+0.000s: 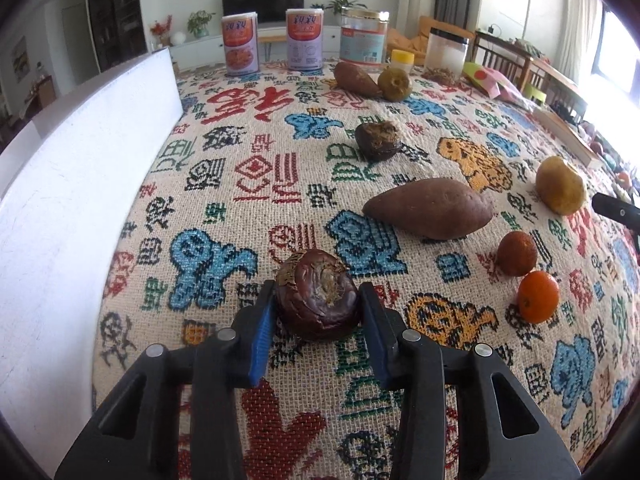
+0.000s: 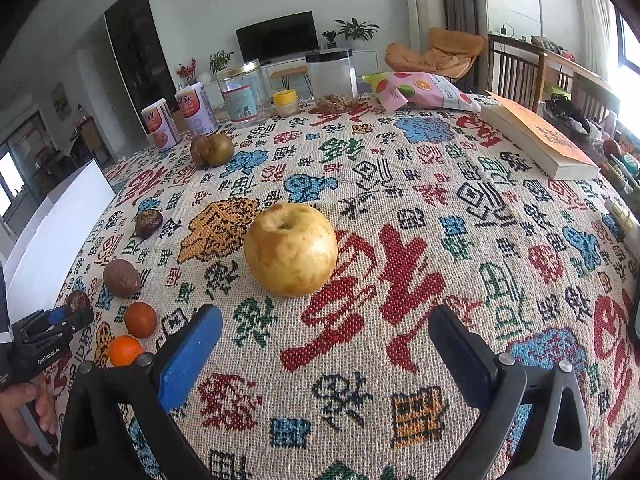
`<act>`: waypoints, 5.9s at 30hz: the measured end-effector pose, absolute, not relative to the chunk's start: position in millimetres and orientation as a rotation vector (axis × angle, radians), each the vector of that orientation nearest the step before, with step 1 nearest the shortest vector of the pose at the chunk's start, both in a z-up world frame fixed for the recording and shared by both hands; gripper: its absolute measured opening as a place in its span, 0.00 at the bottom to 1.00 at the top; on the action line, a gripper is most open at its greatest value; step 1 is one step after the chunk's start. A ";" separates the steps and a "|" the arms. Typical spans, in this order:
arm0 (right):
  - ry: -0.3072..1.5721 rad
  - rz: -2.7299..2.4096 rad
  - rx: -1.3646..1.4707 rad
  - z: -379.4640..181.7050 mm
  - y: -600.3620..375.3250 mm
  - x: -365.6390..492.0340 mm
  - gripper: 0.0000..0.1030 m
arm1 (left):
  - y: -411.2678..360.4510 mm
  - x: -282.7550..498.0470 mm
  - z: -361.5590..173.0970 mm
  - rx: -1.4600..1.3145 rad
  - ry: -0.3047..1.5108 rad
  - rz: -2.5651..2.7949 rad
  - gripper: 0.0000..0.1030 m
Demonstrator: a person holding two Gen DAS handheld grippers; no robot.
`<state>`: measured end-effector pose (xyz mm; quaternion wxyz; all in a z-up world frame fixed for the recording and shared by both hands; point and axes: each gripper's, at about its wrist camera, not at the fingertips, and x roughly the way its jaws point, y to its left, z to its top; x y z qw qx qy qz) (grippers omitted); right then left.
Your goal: Organize fruits
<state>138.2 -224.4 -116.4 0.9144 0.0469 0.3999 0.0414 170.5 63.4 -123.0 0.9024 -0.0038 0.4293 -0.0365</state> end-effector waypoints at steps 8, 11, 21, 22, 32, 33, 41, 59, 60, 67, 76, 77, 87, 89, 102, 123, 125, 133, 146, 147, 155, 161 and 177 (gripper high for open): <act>0.998 0.109 0.091 -136.0 -199.0 209.7 0.64 | 93.5 138.4 -96.3 -0.195 0.883 -0.126 0.40; 1.018 0.092 0.138 -133.9 -207.2 205.8 0.63 | 104.2 121.9 -84.5 -0.279 0.896 -0.165 0.40; 0.878 0.486 0.100 -32.1 -65.3 172.0 0.63 | 185.6 53.0 25.1 -0.472 0.765 -0.231 0.40; 0.873 0.548 0.086 -24.1 -36.1 170.2 0.63 | 202.4 52.2 29.6 -0.488 0.767 -0.202 0.40; 0.911 0.912 -0.181 -39.4 236.2 160.2 0.63 | 337.4 89.0 -46.4 -0.664 0.971 0.210 0.40; 0.923 0.910 -0.222 -47.9 252.6 163.7 0.63 | 340.2 92.0 -54.9 -0.675 0.989 0.223 0.40; 1.014 0.807 -0.428 -95.5 311.8 182.7 0.65 | 341.3 96.7 -69.3 -0.689 1.016 0.295 0.66; 0.759 0.156 -0.134 -93.4 -63.7 143.1 0.94 | 94.8 95.4 -31.8 -0.275 0.882 -0.222 0.88; 0.773 0.091 -0.155 -102.2 -87.2 138.3 0.94 | 81.6 100.1 -40.7 -0.251 0.877 -0.214 0.88; 0.888 -0.155 -0.125 -145.0 -215.7 127.6 0.94 | 41.0 146.9 -100.2 -0.072 0.861 0.033 0.88; 0.923 -0.133 0.052 -158.2 -248.6 133.3 1.00 | 41.1 169.6 -131.9 -0.028 0.922 0.058 0.94; 0.923 -0.137 0.044 -158.3 -246.9 133.4 1.00 | 42.3 170.0 -132.7 -0.040 0.922 0.054 0.94; 0.923 -0.138 0.044 -158.6 -245.7 133.6 1.00 | 39.1 171.1 -134.6 -0.022 0.928 0.063 0.97; 0.923 -0.138 0.044 -158.5 -245.8 133.7 1.00 | 39.1 171.1 -134.6 -0.022 0.928 0.063 0.97; 0.923 -0.137 0.045 -158.1 -247.0 134.0 1.00 | 39.3 171.1 -134.6 -0.022 0.928 0.063 0.97; 0.923 -0.137 0.045 -157.9 -246.9 133.9 1.00 | 39.1 171.1 -134.6 -0.023 0.928 0.063 0.97; 0.923 -0.137 0.045 -157.8 -246.7 133.7 1.00 | 39.1 171.1 -134.6 -0.023 0.928 0.063 0.97; 0.923 -0.136 0.046 -157.7 -246.8 133.7 1.00 | 39.2 171.0 -134.7 -0.023 0.928 0.063 0.97; 0.923 -0.136 0.046 -157.7 -246.9 133.7 1.00 | 1.6 233.8 -123.7 0.295 0.997 -0.208 0.98; 0.923 -0.136 0.046 -157.7 -246.9 133.7 1.00 | -0.9 240.1 -122.5 0.304 0.995 -0.234 0.98; 0.923 -0.135 0.046 -157.6 -247.0 133.7 1.00 | -20.5 249.8 -117.6 0.328 0.979 -0.406 0.84; 0.923 -0.135 0.046 -157.6 -247.0 133.6 1.00 | -20.8 257.3 -115.8 0.273 1.018 -0.428 0.65; 0.923 -0.135 0.047 -157.5 -247.1 133.6 1.00 | 53.6 214.8 -100.5 -0.212 1.162 -0.148 0.44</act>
